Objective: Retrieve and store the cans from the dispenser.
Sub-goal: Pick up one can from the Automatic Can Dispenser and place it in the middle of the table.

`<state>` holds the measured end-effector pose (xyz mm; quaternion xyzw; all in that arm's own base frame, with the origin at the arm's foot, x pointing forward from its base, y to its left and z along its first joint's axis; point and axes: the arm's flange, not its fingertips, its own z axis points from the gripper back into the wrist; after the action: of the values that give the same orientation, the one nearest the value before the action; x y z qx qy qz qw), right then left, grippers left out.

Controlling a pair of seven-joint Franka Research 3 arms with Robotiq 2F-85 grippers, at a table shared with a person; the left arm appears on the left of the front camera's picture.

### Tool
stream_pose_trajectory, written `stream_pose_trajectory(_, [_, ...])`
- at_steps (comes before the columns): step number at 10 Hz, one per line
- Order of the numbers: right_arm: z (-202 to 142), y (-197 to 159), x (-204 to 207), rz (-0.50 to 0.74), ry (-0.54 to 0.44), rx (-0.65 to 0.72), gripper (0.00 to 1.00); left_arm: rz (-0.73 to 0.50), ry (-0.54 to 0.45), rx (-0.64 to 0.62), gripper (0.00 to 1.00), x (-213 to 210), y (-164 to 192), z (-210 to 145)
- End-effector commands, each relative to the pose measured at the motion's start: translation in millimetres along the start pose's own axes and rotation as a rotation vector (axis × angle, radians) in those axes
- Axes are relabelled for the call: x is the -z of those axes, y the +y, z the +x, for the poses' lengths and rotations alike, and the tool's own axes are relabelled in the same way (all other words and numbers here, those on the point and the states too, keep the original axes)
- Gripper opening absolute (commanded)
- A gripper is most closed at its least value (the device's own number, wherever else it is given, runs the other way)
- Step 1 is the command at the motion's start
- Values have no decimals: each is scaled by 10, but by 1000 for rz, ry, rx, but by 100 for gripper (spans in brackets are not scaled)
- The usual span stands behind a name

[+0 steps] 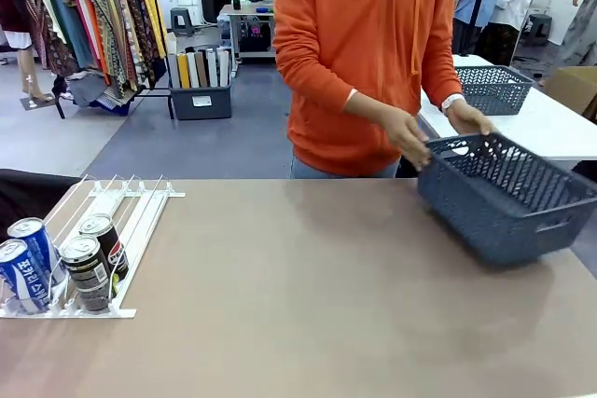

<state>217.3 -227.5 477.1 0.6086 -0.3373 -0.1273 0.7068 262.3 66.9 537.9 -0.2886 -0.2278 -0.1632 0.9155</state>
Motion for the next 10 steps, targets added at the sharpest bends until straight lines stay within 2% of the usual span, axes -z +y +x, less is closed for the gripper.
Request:
stream_pose_trajectory(1, [46,31,-2,23,-17,-13,100,404,313,188,100,576,-228,2])
stream_pose_trajectory(3, [46,31,-2,23,-17,-13,100,606,426,110,100,735,-226,74])
stream_pose_trajectory(4, [46,31,-2,23,-17,-13,100,649,441,66,100,734,-192,79])
stream_pose_trajectory(5, [46,31,-2,23,-17,-13,100,655,410,-2,100,696,-167,95])
stream_pose_trajectory(6, [46,31,-2,23,-17,-13,100,536,370,120,100,753,-303,319])
stream_pose_trajectory(9, [46,31,-2,23,-17,-13,100,536,370,120,100,753,-303,319])
stream_pose_trajectory(10, [46,31,-2,23,-17,-13,100,586,390,98,100,786,-290,322])
